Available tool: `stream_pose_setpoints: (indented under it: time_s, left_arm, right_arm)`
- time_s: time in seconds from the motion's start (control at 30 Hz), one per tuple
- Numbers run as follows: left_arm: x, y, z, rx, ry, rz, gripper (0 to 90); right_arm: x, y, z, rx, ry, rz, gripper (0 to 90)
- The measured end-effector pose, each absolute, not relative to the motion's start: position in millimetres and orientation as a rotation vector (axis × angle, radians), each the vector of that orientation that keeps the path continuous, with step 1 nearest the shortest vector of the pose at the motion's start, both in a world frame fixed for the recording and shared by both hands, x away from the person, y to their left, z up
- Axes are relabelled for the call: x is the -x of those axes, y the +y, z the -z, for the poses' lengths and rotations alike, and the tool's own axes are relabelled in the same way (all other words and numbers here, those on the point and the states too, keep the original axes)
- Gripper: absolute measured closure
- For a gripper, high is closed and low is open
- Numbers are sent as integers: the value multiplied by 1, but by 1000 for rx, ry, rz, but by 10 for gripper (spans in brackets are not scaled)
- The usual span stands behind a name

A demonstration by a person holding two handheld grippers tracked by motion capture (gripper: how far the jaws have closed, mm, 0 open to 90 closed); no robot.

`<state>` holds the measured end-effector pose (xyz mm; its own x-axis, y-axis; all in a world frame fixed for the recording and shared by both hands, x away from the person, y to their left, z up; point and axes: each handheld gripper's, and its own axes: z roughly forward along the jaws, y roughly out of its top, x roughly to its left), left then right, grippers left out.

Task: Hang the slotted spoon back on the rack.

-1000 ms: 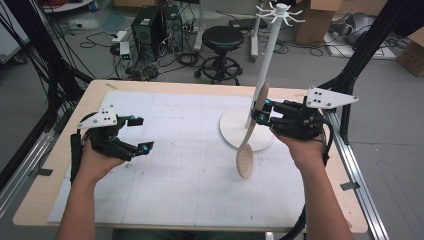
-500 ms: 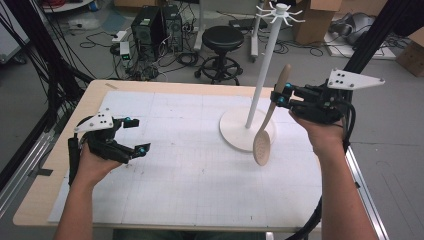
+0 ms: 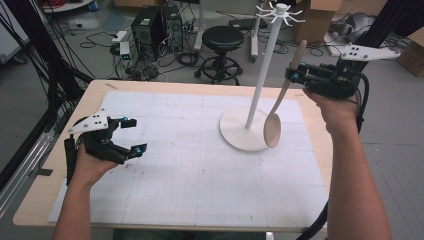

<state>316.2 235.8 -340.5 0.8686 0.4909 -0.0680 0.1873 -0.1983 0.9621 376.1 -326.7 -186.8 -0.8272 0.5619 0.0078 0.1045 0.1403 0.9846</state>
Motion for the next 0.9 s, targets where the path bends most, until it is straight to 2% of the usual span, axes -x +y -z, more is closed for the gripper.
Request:
stream_pose_setpoints:
  time_s: [0.43, 0.9]
  left_arm:
    - [-316, 233, 341, -1775, 493, -291, 62]
    - [-315, 235, 340, -1768, 503, -299, 62]
  right_arm:
    - [-412, -341, 174, -775, 2041, -1654, 687]
    - [-426, -334, 162, -796, 2032, -1621, 687]
